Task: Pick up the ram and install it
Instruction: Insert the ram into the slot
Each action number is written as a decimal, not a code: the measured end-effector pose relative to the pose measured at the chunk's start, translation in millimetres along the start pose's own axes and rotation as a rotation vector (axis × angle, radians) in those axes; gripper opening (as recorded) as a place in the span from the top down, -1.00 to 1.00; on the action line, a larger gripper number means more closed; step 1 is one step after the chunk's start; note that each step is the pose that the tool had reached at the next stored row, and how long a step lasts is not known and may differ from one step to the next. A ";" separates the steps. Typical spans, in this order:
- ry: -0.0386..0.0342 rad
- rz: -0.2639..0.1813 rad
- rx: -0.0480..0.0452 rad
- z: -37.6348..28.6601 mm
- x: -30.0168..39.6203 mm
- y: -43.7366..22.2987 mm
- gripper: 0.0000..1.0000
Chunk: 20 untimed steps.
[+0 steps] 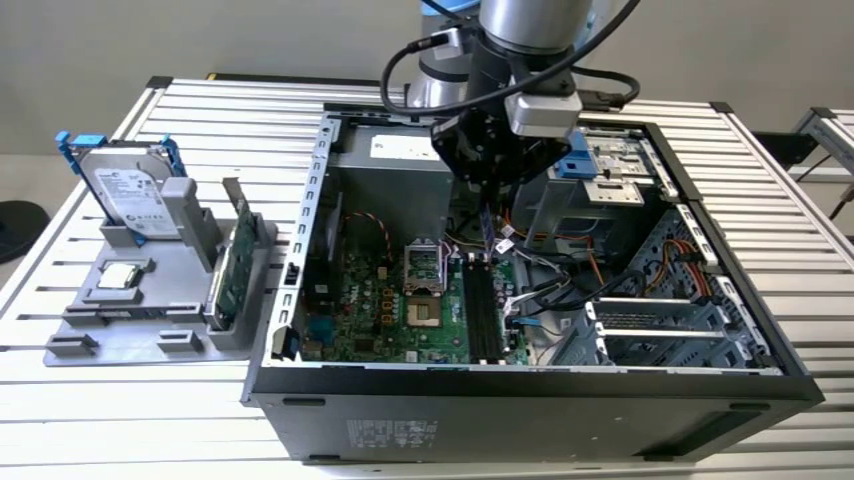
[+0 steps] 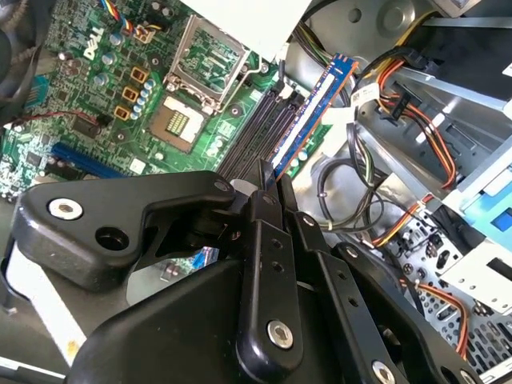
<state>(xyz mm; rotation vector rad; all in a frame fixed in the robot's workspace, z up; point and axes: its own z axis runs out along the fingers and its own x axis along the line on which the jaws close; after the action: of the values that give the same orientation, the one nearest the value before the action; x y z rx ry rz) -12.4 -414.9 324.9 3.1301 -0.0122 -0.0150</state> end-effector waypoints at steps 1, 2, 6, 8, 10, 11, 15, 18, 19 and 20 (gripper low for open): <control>0.0000 0.000 0.0000 0.4 0.0 0.0 1.00; -0.0001 0.000 -0.0001 0.9 0.0 0.0 1.00; 0.0000 0.000 -0.0001 2.4 0.0 0.0 1.00; 0.0000 0.000 -0.0001 3.1 0.0 0.0 1.00; 0.0000 0.000 -0.0001 3.8 0.0 -0.1 1.00; 0.0000 0.000 -0.0001 4.2 0.0 -0.1 1.00; 0.0000 0.000 -0.0001 5.7 0.1 -0.1 1.00; -0.0001 0.000 -0.0001 6.7 0.0 -0.1 1.00; 0.0000 0.000 -0.0001 7.0 0.1 -0.1 1.00; -0.0001 0.000 -0.0002 7.1 0.1 -0.1 1.00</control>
<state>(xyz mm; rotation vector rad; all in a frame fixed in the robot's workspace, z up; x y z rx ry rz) -12.4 -414.9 317.8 3.1299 -0.0123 -0.0151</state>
